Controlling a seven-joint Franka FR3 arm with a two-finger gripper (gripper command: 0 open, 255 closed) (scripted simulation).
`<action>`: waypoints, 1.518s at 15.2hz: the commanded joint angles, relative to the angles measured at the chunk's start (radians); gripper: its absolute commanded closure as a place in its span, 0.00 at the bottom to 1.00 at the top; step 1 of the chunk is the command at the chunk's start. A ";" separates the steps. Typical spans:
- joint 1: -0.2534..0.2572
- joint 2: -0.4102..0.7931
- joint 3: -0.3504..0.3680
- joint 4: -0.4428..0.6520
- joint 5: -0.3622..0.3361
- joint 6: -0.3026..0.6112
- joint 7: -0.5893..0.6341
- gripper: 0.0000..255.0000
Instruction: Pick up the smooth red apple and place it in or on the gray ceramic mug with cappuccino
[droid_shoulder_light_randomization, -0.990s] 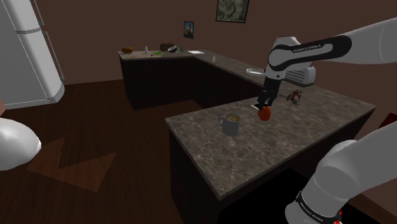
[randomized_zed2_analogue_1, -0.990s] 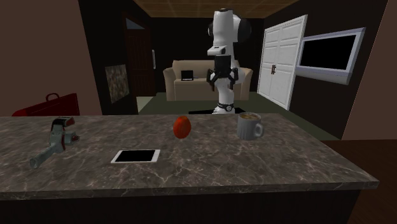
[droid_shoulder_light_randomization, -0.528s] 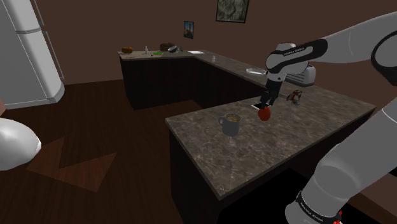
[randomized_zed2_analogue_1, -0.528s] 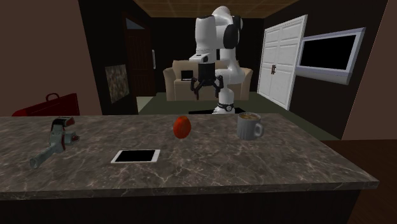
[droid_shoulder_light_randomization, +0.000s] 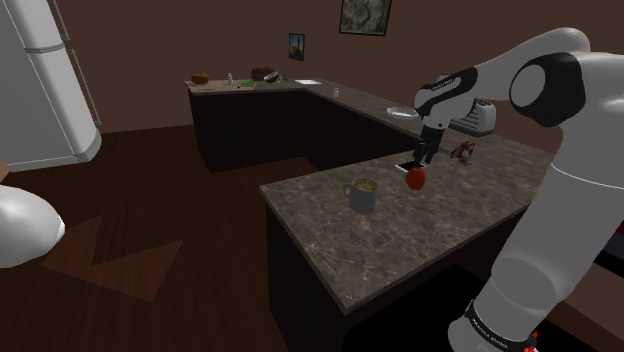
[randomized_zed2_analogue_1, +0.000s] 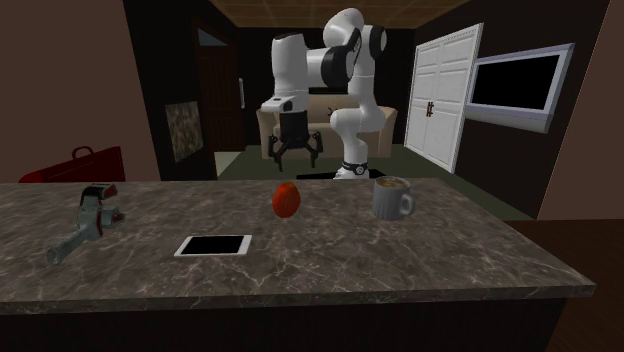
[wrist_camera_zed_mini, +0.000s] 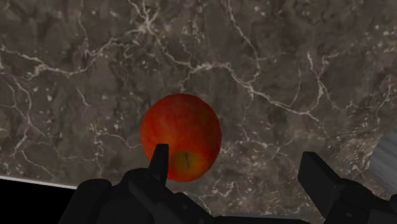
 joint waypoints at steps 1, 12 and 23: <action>-0.028 0.093 -0.011 0.079 0.058 -0.002 -0.066 0.00; -0.053 0.173 0.001 0.057 0.113 0.084 -0.113 0.00; -0.053 0.173 0.001 0.058 0.113 0.084 -0.113 1.00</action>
